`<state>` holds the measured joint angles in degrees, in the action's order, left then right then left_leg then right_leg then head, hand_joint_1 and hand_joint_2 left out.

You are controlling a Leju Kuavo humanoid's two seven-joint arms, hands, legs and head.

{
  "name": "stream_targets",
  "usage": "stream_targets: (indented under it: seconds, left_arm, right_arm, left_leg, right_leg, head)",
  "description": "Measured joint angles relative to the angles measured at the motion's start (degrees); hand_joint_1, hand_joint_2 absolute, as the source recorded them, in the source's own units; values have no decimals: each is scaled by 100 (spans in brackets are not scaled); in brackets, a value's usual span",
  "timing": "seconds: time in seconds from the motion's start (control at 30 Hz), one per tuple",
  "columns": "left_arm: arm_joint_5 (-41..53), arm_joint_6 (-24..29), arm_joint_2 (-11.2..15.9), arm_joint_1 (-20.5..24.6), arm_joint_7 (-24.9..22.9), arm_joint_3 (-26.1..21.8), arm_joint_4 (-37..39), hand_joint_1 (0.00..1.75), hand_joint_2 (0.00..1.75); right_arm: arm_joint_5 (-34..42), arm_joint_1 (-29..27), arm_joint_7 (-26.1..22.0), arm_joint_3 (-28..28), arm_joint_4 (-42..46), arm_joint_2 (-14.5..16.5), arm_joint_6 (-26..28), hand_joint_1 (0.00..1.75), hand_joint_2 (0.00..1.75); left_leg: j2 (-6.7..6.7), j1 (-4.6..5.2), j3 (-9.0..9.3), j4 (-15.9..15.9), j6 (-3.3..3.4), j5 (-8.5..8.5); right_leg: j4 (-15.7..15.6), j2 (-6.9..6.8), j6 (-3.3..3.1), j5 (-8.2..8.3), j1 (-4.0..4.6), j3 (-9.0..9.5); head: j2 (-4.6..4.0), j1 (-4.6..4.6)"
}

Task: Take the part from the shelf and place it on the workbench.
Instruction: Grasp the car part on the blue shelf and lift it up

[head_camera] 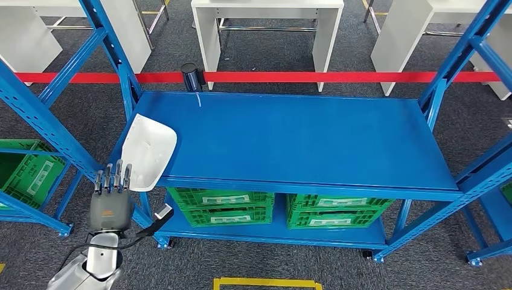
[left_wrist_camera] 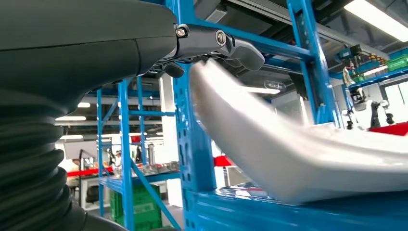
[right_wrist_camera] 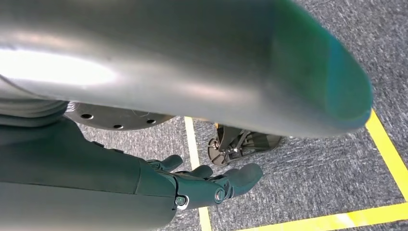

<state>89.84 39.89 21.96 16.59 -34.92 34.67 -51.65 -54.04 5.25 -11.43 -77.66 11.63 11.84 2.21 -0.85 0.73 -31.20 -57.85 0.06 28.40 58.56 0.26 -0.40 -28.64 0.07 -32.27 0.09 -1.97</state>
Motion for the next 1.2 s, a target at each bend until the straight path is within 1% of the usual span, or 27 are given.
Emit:
stream_targets:
  seconds: [0.3, 0.57, 0.67, 0.7, 0.8, 0.83, 0.93, 1.2]
  left_arm:
    - [1, 22, -217, 174, 15, 215, -53, 0, 175]
    - [0, 22, -229, 101, 15, 223, -242, 0, 175]
    - [0, 22, -240, -22, 80, 105, -354, 0, 175]
    - [0, 22, -256, -87, 143, 5, -402, 0, 131]
    - [1, 22, -334, -264, 393, -365, -512, 0, 131]
    - [1, 22, -360, -306, 477, -470, -531, 0, 175]
    - [1, 22, -407, -388, 583, -672, -592, 0, 175]
    - [1, 22, -412, -394, 291, -721, -601, 0, 175]
  right_arm:
    - [-45, 4, -79, 13, 0, 1, 0, 0, 0]
    - [-77, 0, 38, 13, 0, 1, 0, 0, 0]
    - [-95, 0, 80, 13, 0, 1, 0, 0, 0]
    - [-96, -1, 94, 13, 0, 1, 0, 0, 0]
    - [-95, -4, 109, 13, 0, 1, 0, 0, 0]
    - [-95, -3, 103, 13, 0, 1, 0, 0, 0]
    - [-94, -3, 84, 13, 0, 0, 0, 0, 0]
    - [-81, -4, 18, 13, 0, -5, 0, 0, 0]
  left_leg:
    - [0, 0, 1, 0, 0, 0]
    - [0, -1, 0, 0, 0, 0]
    - [1, 0, 0, 0, 0, 0]
    - [2, 0, 0, 0, 0, 0]
    - [1, 0, 0, 0, 0, 1]
    - [1, 0, 0, 0, 0, 1]
    - [0, 0, 0, 0, 0, 1]
    - [1, 0, 1, 0, 0, 1]
  right_leg:
    - [0, 0, 0, 0, 0, 1]
    - [0, -1, 0, 0, 1, 2]
    - [0, 1, 0, 0, 1, 2]
    - [0, 1, 0, 0, 1, 1]
    - [0, 2, 0, 0, 0, 1]
    - [0, 2, 0, 0, 0, 1]
    - [0, 1, 0, 0, 1, 1]
    - [0, 1, 0, 0, 1, 2]
  head:
    - [0, 0]
    - [0, 0]
    - [0, 0]
    - [0, 0]
    - [0, 0]
    - [0, 0]
    - [0, 0]
    - [0, 0]
